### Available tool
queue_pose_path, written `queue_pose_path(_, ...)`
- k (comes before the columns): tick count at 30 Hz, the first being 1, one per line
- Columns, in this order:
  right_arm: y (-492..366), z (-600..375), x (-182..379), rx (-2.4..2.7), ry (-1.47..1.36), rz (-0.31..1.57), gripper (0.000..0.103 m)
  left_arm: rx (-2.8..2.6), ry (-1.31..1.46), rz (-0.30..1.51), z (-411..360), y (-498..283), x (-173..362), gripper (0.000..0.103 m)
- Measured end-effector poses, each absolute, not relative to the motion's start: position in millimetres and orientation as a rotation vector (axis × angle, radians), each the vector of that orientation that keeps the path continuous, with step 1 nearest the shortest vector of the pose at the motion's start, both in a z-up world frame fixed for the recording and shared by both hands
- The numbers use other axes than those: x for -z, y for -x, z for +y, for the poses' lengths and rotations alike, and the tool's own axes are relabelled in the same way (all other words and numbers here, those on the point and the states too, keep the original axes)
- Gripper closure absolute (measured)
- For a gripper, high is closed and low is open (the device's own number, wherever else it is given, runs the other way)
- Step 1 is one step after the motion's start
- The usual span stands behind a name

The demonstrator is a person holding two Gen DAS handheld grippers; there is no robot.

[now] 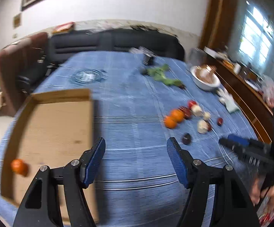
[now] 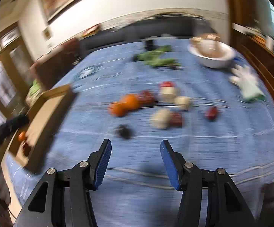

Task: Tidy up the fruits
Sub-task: 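Grasp the dark plum with the left tool while the right tool grasps a red date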

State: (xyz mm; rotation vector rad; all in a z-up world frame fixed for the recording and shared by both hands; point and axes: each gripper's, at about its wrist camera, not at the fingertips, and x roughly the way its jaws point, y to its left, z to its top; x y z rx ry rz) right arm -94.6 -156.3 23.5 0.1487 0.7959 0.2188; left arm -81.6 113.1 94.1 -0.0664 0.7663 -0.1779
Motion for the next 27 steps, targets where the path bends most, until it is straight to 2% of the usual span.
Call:
queue_pose_path(9,57.2,-237.8,-10.3,-0.046,-0.294,0.820,0.045,0.306,0.022,0.866,42.5,46.4,-54.1,0.036)
queue_pose_path(25,6.1,-236.5,16.9,-0.003,-0.267,0.848,0.046,0.379,0.012,0.914,7.1,4.0,-19.1,0.037)
queue_pose_path(27,6.1,-236.4,17.9,-0.001,-0.260,0.841,0.046,0.391,0.007,0.915,3.6,3.4,-16.8,0.043)
